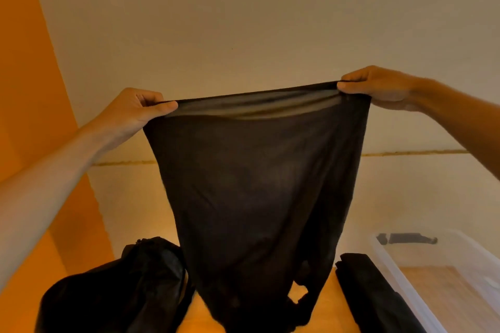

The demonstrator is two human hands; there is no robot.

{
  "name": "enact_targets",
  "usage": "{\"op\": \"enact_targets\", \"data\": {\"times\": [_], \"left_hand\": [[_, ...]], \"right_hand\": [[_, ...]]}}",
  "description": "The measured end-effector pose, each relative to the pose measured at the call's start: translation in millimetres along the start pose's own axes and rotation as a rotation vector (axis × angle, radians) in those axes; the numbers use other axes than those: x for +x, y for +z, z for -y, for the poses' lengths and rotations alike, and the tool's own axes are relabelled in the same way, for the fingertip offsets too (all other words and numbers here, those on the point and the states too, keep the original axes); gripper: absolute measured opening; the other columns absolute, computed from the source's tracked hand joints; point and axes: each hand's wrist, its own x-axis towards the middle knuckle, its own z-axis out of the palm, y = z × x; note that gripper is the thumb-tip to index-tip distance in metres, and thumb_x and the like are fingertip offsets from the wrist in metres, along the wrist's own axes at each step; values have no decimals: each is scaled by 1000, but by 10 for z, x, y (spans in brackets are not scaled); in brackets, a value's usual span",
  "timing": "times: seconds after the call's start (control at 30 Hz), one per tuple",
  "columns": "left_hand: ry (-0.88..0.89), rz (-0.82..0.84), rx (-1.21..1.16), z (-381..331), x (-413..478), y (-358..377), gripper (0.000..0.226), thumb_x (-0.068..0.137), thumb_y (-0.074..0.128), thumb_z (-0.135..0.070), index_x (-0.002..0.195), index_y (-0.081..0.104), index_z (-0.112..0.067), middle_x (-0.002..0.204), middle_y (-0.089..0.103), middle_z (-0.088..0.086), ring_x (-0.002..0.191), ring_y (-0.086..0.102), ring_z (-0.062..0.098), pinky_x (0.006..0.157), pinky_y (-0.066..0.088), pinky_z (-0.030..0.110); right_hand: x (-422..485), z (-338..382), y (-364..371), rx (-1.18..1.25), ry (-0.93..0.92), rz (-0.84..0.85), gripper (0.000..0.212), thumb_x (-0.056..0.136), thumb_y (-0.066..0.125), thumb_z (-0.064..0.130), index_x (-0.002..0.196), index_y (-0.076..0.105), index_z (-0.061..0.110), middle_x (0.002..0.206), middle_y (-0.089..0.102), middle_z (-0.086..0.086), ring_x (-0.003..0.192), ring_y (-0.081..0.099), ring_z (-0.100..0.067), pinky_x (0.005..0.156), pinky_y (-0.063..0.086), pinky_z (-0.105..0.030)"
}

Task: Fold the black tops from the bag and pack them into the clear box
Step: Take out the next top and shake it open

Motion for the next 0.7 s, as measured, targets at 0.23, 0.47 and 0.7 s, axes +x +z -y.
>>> {"op": "enact_targets", "data": {"times": [0.23, 0.47, 0.7], "left_hand": [[6, 273, 386, -125, -52, -61, 55, 70, 72, -64, 89, 81, -13, 77, 75, -6, 73, 65, -2, 78, 46, 23], [39, 134, -231, 17, 7, -61, 48, 52, 94, -61, 68, 77, -20, 74, 66, 1, 79, 65, 11, 70, 54, 21], [202, -105, 355, -113, 46, -80, 8, 93, 71, -26, 87, 77, -25, 78, 71, -12, 81, 65, 2, 68, 49, 7]], "right_hand": [[202, -112, 4, 364, -90, -222, 24, 95, 61, 38, 105, 68, 17, 98, 71, 6, 98, 64, -12, 90, 48, -29], [390, -217, 30, 695, 9, -338, 10, 103, 50, 22, 102, 60, 19, 100, 69, 3, 105, 64, -15, 100, 51, -32], [362, -234, 47, 686, 44, -372, 20, 96, 46, 23, 111, 57, 16, 105, 60, -1, 101, 59, -16, 88, 54, -28]]}}
